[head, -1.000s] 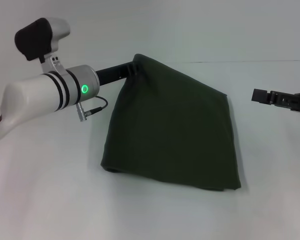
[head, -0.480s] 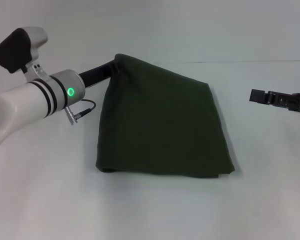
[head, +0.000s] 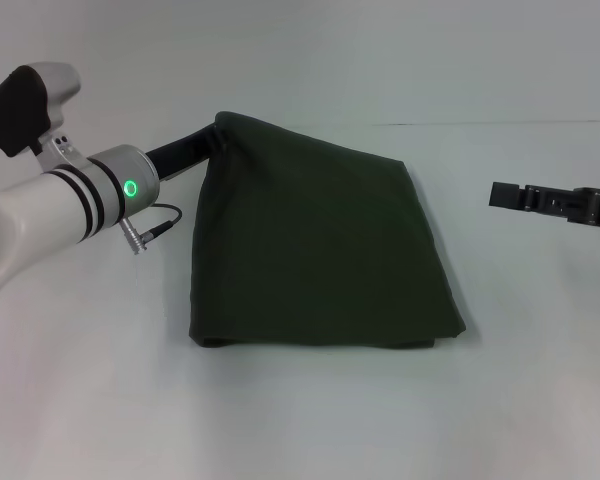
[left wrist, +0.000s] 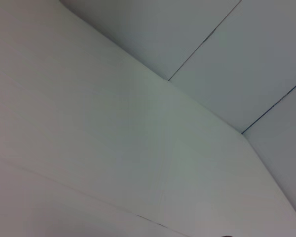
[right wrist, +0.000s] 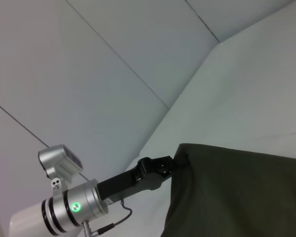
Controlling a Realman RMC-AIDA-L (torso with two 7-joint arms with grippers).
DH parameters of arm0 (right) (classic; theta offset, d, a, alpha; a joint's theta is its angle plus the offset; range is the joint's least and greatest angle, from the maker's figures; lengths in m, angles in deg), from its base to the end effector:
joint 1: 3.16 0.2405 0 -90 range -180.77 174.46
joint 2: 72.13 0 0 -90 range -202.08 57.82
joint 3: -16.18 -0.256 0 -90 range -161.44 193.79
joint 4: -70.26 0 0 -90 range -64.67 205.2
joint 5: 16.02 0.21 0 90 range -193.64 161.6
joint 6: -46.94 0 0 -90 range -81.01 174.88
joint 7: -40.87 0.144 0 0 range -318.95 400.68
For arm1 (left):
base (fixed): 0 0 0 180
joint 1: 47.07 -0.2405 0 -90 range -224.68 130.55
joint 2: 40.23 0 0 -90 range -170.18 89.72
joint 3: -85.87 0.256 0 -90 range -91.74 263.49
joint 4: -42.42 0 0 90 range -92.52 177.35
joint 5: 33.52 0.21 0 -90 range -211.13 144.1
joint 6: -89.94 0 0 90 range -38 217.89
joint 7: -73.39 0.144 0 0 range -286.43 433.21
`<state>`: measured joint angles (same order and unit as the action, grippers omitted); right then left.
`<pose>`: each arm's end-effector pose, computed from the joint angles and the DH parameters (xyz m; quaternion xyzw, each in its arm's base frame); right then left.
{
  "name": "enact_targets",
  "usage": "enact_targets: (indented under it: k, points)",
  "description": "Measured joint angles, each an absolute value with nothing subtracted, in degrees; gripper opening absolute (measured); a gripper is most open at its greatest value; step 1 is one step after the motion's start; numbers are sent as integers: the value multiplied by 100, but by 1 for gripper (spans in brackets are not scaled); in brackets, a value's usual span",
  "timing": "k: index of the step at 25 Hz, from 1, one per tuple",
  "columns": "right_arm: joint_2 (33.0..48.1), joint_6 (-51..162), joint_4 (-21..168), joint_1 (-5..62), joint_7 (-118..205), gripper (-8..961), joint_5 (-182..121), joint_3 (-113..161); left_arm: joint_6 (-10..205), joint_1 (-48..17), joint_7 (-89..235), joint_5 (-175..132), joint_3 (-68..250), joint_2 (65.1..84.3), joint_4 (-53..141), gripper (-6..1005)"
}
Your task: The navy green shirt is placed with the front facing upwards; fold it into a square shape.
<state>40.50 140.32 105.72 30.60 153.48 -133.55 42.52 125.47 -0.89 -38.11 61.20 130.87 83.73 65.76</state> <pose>0.2729 0.3533 0.0637 -0.8214 0.4673 0.3105 0.1024 -0.2266 0.4472 -0.0484 -0.6930 -0.5673 -0.3148 0.3142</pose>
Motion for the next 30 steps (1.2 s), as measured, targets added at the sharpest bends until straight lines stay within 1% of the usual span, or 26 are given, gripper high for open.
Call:
enact_targets:
  k: [4, 7, 12, 23, 30]
  points:
    - [4056, 13996, 10559, 3062, 15350, 914, -13355, 4276, 12582, -114, -3807, 6018, 13098, 8374, 6576, 29]
    - [4056, 13980, 10534, 3053, 15352, 914, -13355, 4281, 12629, -164, -3797, 5993, 13130, 8370, 6582, 61]
    - [4048, 13969, 10530, 3024, 15358, 915, -13355, 4281, 12669, -361, -3813, 5990, 13101, 8358, 6773, 263]
    - [3975, 13978, 10545, 2974, 15458, 918, -13376, 4281, 13588, -1110, -3791, 5929, 13100, 8378, 7647, 488]
    - [3975, 14269, 10568, 2836, 15046, 921, -13337, 4238, 14820, -1701, -3601, 5981, 13115, 8368, 8458, 768]
